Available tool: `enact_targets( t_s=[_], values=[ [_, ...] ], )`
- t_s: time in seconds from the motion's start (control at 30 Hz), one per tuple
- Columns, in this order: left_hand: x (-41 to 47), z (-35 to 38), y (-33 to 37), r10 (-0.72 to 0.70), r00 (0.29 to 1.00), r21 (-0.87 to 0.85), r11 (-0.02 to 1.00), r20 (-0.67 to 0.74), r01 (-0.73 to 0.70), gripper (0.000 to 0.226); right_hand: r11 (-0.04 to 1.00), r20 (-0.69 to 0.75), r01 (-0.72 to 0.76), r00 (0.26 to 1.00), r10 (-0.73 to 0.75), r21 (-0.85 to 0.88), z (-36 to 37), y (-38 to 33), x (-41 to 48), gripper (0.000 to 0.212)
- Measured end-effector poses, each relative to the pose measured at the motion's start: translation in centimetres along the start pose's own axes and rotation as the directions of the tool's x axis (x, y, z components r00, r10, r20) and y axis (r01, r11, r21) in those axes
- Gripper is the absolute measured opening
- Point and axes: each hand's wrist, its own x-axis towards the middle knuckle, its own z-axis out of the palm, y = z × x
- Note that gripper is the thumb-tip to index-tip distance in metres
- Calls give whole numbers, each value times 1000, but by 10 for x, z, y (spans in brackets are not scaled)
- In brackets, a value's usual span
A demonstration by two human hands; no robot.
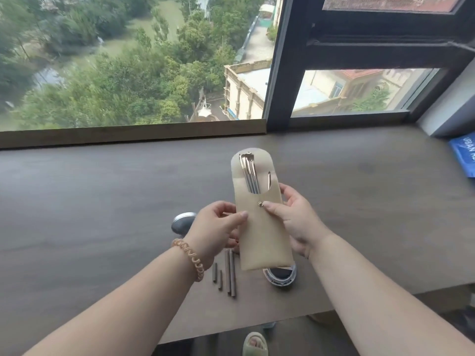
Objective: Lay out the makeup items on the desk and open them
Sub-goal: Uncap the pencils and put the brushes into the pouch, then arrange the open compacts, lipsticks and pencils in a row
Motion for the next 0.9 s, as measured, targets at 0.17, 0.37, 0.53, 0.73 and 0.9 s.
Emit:
enact_targets(
  t_s=[0.17, 0.37, 0.53, 0.73, 0.9],
  values=[
    [11, 6, 4, 6, 995, 40, 999, -105, -2, 5, 998, -232, -13, 973, -2, -64, -71, -8, 8, 38],
    [15, 20, -6, -37, 985, -3, 999, -168, 37, 2, 947, -342, -218, 931, 130, -234, -145, 25, 3, 41],
    [18, 33, -20, -61, 974, -33, 998, -217, 55, 3, 884, -304, -297, 934, 190, -360, -161, 50, 13, 39],
    [13, 37, -32, -81, 960, -94, 994, -270, 58, 3, 610, -409, -334, 912, 16, -719, -160, 65, 24, 45],
    [12, 31, -36, -51, 938, -66, 997, -344, 30, 4, 427, -336, -169, 874, -352, -888, -138, 55, 19, 22]
  ],
)
